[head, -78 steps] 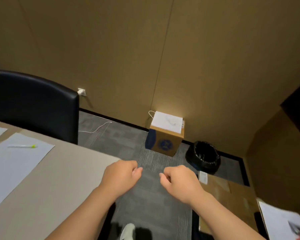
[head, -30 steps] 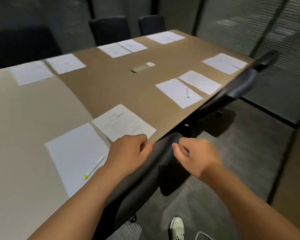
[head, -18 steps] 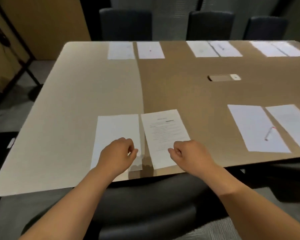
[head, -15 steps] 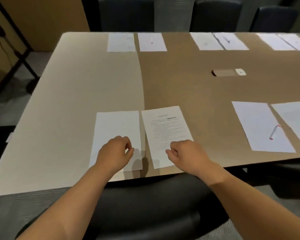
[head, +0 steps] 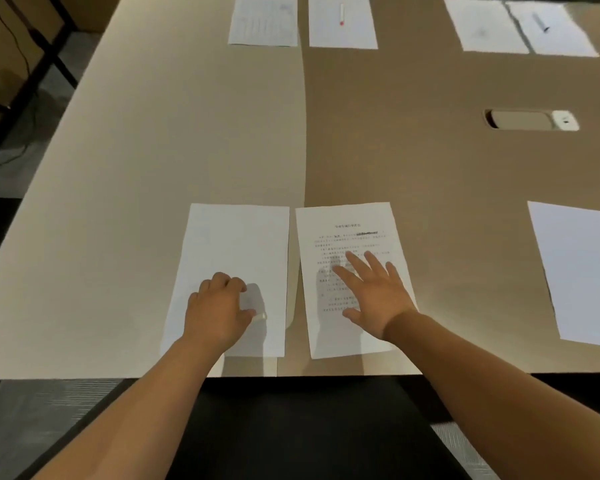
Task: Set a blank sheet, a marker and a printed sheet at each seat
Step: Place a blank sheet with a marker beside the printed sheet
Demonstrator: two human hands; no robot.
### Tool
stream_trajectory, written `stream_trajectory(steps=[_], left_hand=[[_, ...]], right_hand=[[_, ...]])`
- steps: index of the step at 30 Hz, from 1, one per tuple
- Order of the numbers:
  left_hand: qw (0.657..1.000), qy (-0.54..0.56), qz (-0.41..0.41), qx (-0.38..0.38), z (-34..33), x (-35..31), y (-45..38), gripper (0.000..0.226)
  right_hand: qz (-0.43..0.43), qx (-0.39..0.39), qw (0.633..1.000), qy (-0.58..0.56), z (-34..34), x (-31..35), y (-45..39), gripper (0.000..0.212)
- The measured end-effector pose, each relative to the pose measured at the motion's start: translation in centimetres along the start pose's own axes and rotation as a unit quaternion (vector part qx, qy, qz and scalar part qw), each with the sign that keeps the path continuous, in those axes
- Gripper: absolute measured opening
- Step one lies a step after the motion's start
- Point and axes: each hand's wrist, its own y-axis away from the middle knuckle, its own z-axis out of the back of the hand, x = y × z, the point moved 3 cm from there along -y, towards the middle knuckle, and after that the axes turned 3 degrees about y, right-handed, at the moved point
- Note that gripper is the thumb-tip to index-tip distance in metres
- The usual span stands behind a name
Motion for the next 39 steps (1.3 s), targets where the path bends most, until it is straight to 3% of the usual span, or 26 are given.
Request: stream_trajectory(steps=[4,9,13,15,19,21,26,31,39], left_hand=[[0.999,0.014,0.004,0.033,-0.6,0.2,-0.6,0.045],[0.997,0.015,-0.056,0.053,-0.8,0.9,-0.3,0.045],[0.994,-0.018,-0.075,0.077,-1.3,1.0,0.1,0.017],[0.997,0.019,-0.045,0.052,-1.3,0.8,-0.3,0.011],[0.982,0.177,0.048,-0.050,-0.5,0.7,-2.3,0.036],[0.976,0.194,0.070,-0.063,-0.6,0.7,-3.1,0.045],[0.991,0.113,0.013,-0.075,-1.1,0.1,-2.8,0.047],[0.992,-0.054,0.004,-0.111,-2.3,0.5,-1.5,0.058],[0.995,-0.049,0.022,-0.084,-3.7,0.9,-0.2,0.071]], right_hand=[[0.004,0.031,1.000,-0.001,-2.0,-0.2,-1.6,0.089],[-0.015,0.026,0.999,-0.027,-4.1,-0.4,-1.4,0.087],[-0.019,0.016,0.999,-0.023,-4.3,-0.1,-0.9,0.087],[-0.022,0.012,0.999,-0.025,-4.5,0.0,-0.6,0.088],[-0.028,0.006,0.999,-0.029,-4.7,0.1,-0.3,0.088],[-0.027,0.000,0.999,-0.030,-4.6,0.1,-0.3,0.088],[-0.027,-0.004,0.999,-0.030,-4.5,-0.1,-0.3,0.089],[-0.028,-0.007,0.999,-0.039,-4.6,0.0,-0.4,0.088],[-0.039,-0.002,0.998,-0.052,-4.7,0.4,0.0,0.088]])
